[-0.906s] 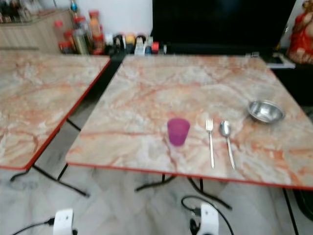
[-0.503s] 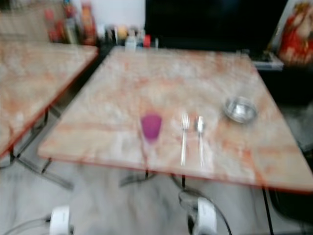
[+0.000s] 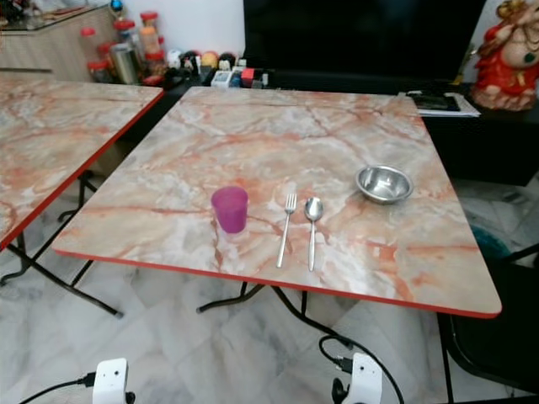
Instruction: Setting the table
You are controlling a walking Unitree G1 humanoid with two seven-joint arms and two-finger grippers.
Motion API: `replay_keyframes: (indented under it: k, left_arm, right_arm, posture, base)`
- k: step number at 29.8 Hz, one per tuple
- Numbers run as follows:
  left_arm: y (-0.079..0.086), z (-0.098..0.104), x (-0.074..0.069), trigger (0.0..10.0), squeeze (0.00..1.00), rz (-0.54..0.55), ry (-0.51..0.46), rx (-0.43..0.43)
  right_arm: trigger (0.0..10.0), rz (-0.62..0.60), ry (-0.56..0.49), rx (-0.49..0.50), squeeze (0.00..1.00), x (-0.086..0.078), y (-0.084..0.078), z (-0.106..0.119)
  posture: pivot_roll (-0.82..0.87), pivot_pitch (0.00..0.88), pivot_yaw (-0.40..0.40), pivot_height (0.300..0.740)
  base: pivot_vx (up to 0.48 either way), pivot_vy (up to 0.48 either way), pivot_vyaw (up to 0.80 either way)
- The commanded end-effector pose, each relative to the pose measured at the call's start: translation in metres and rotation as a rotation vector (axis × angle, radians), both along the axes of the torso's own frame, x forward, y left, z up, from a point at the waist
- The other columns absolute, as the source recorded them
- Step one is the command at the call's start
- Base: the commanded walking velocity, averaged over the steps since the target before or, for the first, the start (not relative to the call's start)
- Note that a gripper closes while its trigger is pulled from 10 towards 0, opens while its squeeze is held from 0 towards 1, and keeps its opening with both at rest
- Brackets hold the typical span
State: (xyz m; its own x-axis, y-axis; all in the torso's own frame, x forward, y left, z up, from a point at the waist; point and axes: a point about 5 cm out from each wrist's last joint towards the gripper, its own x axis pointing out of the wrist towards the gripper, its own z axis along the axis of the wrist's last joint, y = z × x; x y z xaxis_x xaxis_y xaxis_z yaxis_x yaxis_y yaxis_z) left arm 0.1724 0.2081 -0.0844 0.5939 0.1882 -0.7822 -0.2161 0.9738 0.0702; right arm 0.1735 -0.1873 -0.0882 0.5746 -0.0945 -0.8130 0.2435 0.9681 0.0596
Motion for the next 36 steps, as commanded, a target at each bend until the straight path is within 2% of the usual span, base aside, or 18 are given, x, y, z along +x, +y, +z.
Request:
replay_keyframes:
  k: [1, 9, 20, 28, 31, 34, 36]
  left_arm:
    - [0.0018, 0.0022, 0.0045, 10.0, 0.0, 0.001, -0.005, 0.002]
    - [0.0026, 0.002, 0.004, 10.0, 0.0, -0.001, -0.001, 0.003]
    - [0.0023, 0.0016, 0.0035, 10.0, 0.0, -0.004, 0.005, 0.005]
    - [0.0016, 0.0013, 0.0034, 10.0, 0.0, -0.006, 0.008, 0.001]
    - [0.0015, 0.0012, 0.0033, 10.0, 0.0, -0.007, 0.01, 0.002]
    - [0.0008, 0.0012, 0.0035, 10.0, 0.0, -0.009, 0.011, 0.001]
    - [0.0008, 0.0012, 0.0036, 10.0, 0.0, -0.009, 0.011, 0.001]
  right_arm:
    - [10.0, -0.011, 0.009, 0.009, 0.0, -0.0019, -0.001, -0.0009]
    - [10.0, 0.028, 0.015, -0.001, 0.0, -0.0011, -0.0003, -0.0007]
    - [10.0, 0.039, -0.011, 0.012, 0.0, 0.0009, 0.0003, 0.0007]
    - [10.0, 0.043, -0.011, -0.017, 0.0, 0.0019, -0.0012, 0.0013]
    - [10.0, -0.029, -0.019, -0.03, 0.0, 0.0008, -0.0027, 0.0012]
    - [10.0, -0.156, -0.026, -0.049, 0.0, -0.002, -0.0051, 0.0009]
    - [10.0, -0.174, -0.027, -0.05, 0.0, -0.0025, -0.0053, 0.0008]
  posture:
    - [-0.03, 0.028, -0.001, 0.74]
    - [-0.03, 0.029, 0.003, 0.74]
    - [-0.03, 0.028, 0.001, 0.74]
    - [-0.05, 0.021, 0.0, 0.74]
    - [-0.06, 0.014, 0.003, 0.74]
    - [-0.07, 0.008, 0.004, 0.74]
    - [-0.07, 0.008, 0.004, 0.74]
  base:
    - [0.0, 0.0, -0.7]
    - [0.0, 0.0, -0.64]
    - [0.0, 0.0, 0.0]
    - [0.0, 0.0, 0.0]
    - [0.0, 0.0, 0.0]
    - [0.0, 0.0, 0.0]
    - [0.0, 0.0, 0.0]
